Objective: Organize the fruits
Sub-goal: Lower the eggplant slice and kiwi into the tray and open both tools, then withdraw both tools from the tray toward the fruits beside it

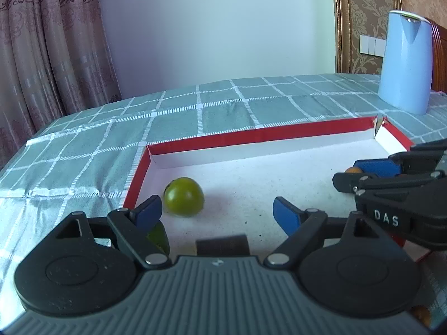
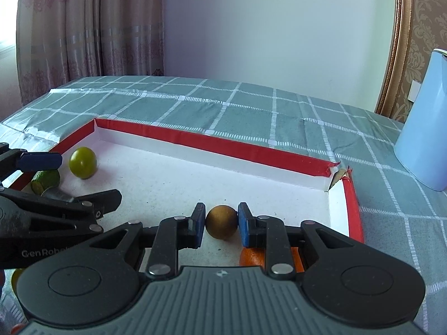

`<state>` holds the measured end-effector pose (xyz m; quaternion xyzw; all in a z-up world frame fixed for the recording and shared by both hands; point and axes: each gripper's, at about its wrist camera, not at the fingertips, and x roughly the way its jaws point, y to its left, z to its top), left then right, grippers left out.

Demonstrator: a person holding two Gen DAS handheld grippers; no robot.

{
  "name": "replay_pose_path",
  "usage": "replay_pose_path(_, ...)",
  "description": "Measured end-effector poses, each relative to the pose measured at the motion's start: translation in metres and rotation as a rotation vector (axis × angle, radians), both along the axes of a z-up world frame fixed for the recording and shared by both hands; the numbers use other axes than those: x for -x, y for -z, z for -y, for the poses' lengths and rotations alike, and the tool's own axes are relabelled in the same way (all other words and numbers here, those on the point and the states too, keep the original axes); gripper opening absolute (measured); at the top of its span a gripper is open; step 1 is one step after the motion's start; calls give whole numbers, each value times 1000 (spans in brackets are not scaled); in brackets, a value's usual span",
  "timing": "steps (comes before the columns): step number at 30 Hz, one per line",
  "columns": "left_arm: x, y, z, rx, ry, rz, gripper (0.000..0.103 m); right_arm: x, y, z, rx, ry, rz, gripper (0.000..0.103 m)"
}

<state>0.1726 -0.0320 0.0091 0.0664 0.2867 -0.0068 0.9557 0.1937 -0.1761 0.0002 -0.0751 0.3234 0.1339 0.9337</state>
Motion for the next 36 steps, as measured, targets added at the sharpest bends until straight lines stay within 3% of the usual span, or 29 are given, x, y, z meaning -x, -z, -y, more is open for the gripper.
replay_pose_path(8, 4, 1, 2, -7, 14, 7, 95, 2, 0, 1, -10, 3, 4, 25)
replay_pose_path(14, 11, -1, 1, 4, 20, 25, 99, 6, -2, 11, -79, -6, 9, 34)
replay_pose_path(21, 21, -6, -5, 48, 24, 48, 101, 17, -6, 19, -90, 29, 78, 65)
replay_pose_path(27, 36, -2, -2, -18, 13, 59, 103, 33, -12, 31, -157, 52, 103, 81)
replay_pose_path(36, 46, -3, -18, 35, -26, 49, 103, 52, -14, 34, -183, 25, 114, 81)
